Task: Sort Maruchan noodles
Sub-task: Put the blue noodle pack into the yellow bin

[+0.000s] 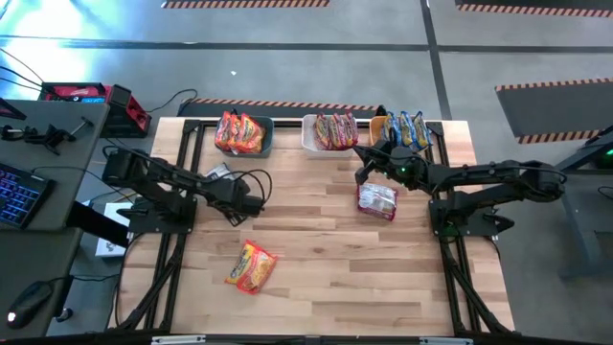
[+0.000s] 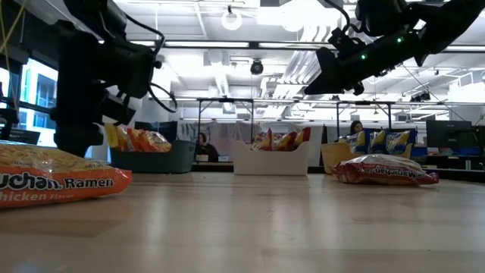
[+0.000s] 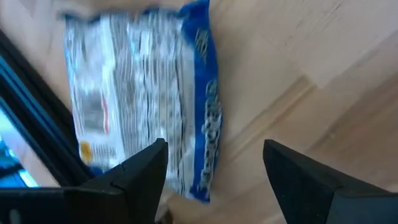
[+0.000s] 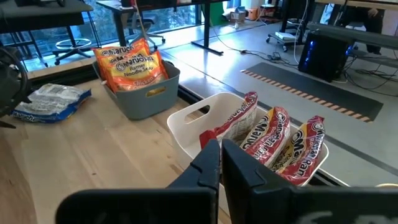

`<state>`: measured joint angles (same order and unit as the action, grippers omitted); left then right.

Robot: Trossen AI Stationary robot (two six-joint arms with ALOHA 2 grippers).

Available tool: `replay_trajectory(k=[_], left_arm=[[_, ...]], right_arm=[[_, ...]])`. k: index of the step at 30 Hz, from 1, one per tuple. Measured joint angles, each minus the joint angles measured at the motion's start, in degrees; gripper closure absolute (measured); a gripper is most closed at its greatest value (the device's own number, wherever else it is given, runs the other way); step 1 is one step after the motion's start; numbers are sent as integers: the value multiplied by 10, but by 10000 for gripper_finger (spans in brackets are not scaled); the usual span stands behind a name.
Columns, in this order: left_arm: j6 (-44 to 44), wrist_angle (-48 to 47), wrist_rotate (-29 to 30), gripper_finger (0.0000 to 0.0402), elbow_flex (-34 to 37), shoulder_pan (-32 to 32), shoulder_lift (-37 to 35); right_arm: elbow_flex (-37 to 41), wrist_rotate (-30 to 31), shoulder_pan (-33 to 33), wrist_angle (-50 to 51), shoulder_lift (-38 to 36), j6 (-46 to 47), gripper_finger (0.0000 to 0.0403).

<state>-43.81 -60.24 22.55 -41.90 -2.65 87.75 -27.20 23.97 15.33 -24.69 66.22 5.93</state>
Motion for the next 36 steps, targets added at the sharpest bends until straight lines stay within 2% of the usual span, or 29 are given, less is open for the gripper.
replay_trajectory(k=[7, 12, 16, 22, 30, 34, 36], left_arm=[[-70, -29, -45, 142, 16, 20, 0], [-69, -25, -44, 144, 41, 34, 0], [-53, -13, -47, 162, 55, 37, -2], [-19, -19, -50, 224, 59, 37, 0], [39, -24, -63, 331, 54, 37, -9], [66, -15, -84, 384, 37, 34, -35], [74, -7, -89, 397, 27, 31, -57]], right_arm=[[0, 0, 0, 0, 0, 0, 403], [0, -1, 0, 0, 0, 0, 403], [0, -2, 0, 0, 0, 0, 403], [0, -2, 0, 0, 0, 0, 403], [0, -5, 0, 2, 0, 0, 403], [0, -5, 0, 4, 0, 0, 403], [0, -5, 0, 5, 0, 0, 403]])
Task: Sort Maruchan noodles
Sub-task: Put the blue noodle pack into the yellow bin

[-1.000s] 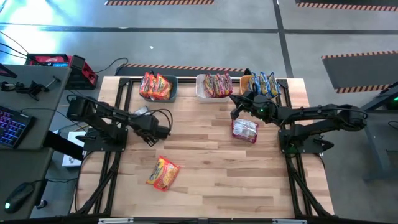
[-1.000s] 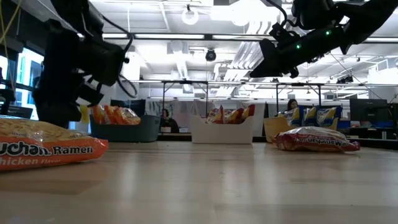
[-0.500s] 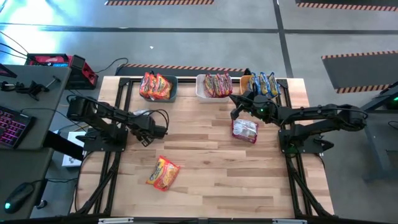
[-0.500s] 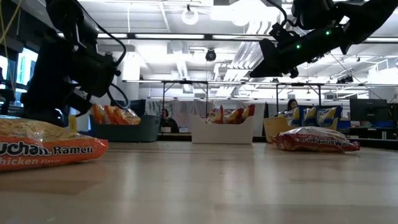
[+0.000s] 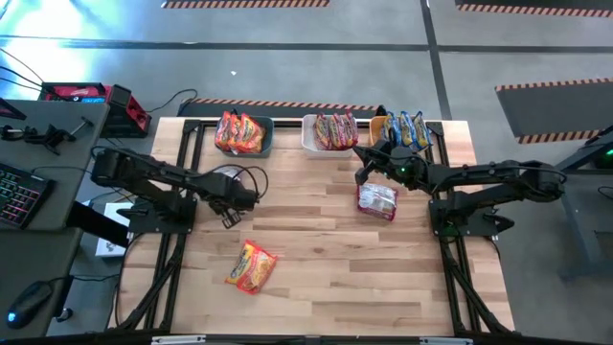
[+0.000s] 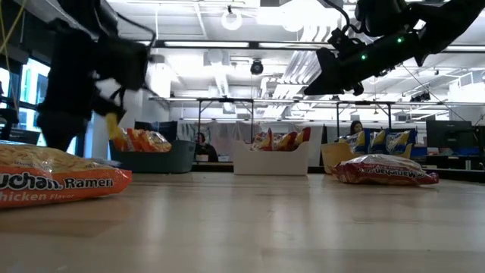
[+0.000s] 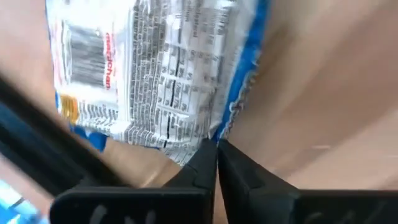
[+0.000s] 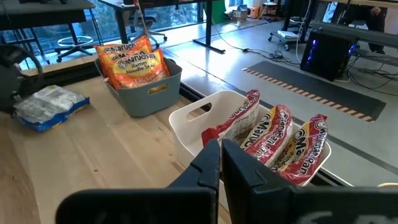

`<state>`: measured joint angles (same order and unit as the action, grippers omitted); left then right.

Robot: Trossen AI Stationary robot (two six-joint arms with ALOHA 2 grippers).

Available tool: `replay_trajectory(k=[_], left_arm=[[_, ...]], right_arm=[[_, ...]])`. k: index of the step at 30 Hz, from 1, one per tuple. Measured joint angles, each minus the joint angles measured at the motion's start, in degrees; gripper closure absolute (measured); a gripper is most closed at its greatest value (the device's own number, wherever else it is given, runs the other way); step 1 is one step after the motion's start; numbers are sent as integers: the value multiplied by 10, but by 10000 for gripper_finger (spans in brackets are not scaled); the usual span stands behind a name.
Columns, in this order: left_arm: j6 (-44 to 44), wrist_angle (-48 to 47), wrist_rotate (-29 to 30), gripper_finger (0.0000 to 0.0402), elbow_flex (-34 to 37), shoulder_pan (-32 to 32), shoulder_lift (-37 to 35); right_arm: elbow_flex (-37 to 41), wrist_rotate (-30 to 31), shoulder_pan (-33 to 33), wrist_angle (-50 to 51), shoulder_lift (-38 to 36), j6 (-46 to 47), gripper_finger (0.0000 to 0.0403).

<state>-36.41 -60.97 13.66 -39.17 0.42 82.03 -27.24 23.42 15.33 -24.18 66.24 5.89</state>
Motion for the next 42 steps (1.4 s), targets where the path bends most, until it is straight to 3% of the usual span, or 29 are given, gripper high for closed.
replay_trajectory(k=[3, 10, 15, 21, 26, 31, 36, 42], left_arm=[[3, 32, -25, 398, -10, -2, -44], [0, 154, -74, 401, -13, -3, -155], [-36, 151, -71, 379, -13, -8, -179], [-48, 100, -57, 302, -13, -50, -138], [-133, 9, -28, 235, -13, -79, -85], [-174, 6, -23, 183, -13, -105, -29], [-204, 7, 29, 164, -13, -105, 25], [-208, 13, 46, 180, -13, -96, 66]], right_arm=[[0, -15, 0, 1, 0, -4, 403], [0, -123, 0, 0, 0, -9, 402], [0, -151, 0, -2, 0, -9, 402], [0, -145, 0, -6, 0, -10, 402], [0, -144, 0, -6, 0, -10, 402], [0, -144, 0, -9, 0, -10, 402], [0, -144, 0, -9, 0, -10, 402], [0, -144, 0, -9, 1, -10, 402]])
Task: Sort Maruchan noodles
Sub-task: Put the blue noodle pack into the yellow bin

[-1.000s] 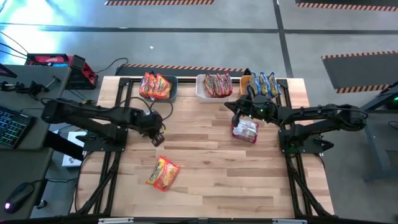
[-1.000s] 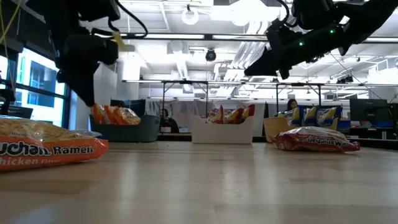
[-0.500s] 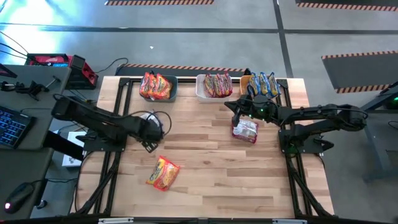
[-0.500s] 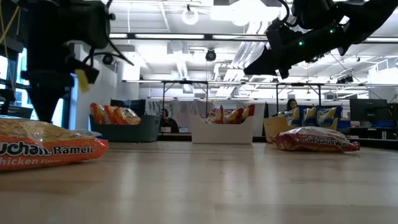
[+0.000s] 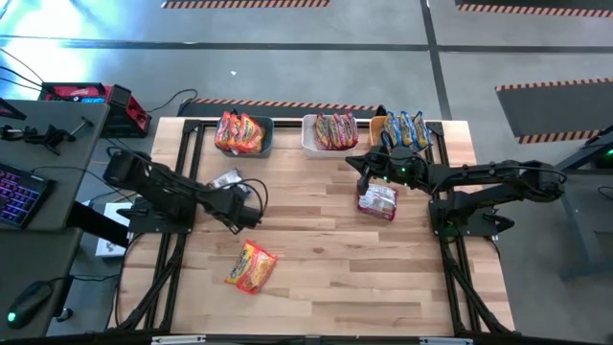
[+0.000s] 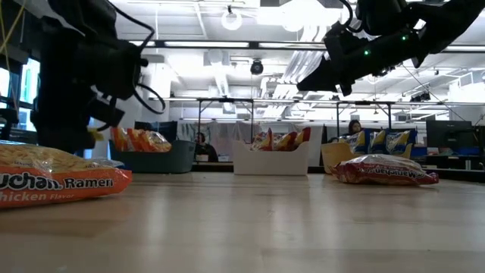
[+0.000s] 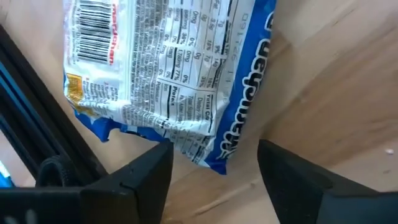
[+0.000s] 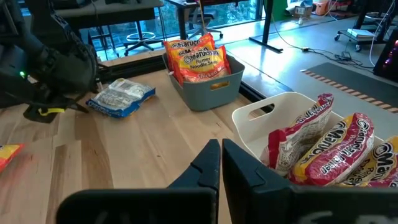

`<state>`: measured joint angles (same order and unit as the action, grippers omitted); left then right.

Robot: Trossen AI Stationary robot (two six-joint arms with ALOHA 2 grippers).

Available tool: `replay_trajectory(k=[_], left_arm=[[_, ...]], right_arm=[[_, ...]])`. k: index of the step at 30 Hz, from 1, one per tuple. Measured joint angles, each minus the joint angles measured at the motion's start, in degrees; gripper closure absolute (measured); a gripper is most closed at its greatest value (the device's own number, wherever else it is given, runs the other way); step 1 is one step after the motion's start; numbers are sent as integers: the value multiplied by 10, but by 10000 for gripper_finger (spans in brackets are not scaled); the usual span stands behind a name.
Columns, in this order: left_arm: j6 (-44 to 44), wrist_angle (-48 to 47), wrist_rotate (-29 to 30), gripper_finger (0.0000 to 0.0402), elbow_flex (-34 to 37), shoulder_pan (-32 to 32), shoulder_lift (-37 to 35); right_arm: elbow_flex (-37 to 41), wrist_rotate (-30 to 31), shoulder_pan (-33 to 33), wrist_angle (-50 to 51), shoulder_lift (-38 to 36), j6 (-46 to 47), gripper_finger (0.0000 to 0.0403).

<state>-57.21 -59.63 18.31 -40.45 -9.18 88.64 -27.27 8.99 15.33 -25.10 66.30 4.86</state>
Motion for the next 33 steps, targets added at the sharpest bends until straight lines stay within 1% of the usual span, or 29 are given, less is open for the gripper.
replay_trajectory(k=[4, 10, 16, 18, 26, 31, 33], left_arm=[[11, 14, 1, 220, 8, 1, 10], [48, 36, -1, 304, 19, 1, 11], [93, 32, 5, 388, 23, 2, -19], [94, 42, 0, 396, 22, 4, -41], [95, 82, -44, 401, 21, 14, -155], [111, 157, -76, 401, 21, 14, -223], [114, 191, -77, 401, 21, 14, -246]], right_arm=[[0, 0, 0, 0, 0, 0, 402], [0, 0, 0, 0, 0, 0, 402], [0, 0, 0, 0, 0, 0, 402], [0, 0, 0, 0, 0, 0, 402], [0, 0, 0, 0, 0, 0, 402], [0, -8, 0, 0, 10, -5, 402], [0, -9, -3, 2, 23, -9, 397]])
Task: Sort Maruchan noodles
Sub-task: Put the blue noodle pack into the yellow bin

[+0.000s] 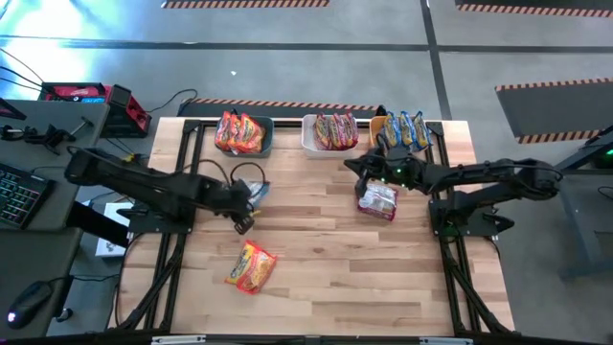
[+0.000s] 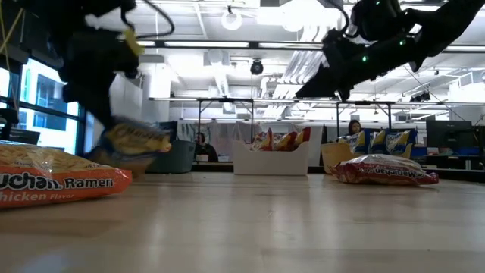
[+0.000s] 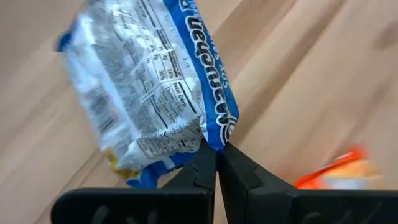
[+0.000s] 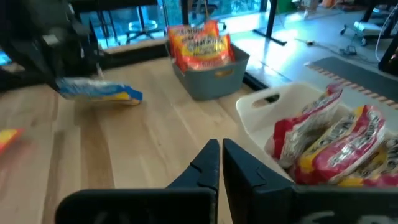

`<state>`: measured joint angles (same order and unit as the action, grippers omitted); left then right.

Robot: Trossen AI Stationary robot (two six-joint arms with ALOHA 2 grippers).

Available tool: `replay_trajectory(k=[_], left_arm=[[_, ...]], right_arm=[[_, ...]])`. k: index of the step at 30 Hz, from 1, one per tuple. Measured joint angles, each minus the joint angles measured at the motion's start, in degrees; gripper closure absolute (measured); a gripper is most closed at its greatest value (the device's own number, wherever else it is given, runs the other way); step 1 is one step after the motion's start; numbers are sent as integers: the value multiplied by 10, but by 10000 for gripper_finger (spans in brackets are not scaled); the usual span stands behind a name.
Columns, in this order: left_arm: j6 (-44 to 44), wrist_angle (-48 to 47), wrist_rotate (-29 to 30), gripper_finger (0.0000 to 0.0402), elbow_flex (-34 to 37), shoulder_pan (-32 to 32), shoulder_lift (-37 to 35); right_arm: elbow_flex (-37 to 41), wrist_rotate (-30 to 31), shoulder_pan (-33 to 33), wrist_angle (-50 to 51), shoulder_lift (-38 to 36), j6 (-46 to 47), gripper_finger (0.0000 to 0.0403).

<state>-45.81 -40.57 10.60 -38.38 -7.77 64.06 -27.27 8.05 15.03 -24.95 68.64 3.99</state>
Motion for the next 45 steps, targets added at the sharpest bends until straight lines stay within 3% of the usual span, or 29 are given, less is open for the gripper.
replay_trajectory(k=[4, 9, 14, 18, 30, 37, 45], left_arm=[[10, 49, 0, 401, 0, 0, -31], [11, 86, -8, 401, 0, 0, -41], [39, 119, -20, 401, 0, 7, -34], [88, 151, -24, 401, 1, 13, -28], [192, 236, -56, 401, 22, 11, -30], [232, 268, -56, 401, 22, 4, -29], [251, 289, -53, 401, 22, 6, -29]], right_arm=[[0, -9, -13, -9, 40, -20, 362], [-5, -67, -30, -90, 93, -43, 281], [-84, -110, -54, -75, 156, -45, 191], [-179, -129, -86, -20, 222, -80, 148], [-479, -162, -118, 280, 390, -325, 135], [-615, -191, -99, 407, 454, -356, 135], [-661, -276, -90, 471, 485, -357, 135]])
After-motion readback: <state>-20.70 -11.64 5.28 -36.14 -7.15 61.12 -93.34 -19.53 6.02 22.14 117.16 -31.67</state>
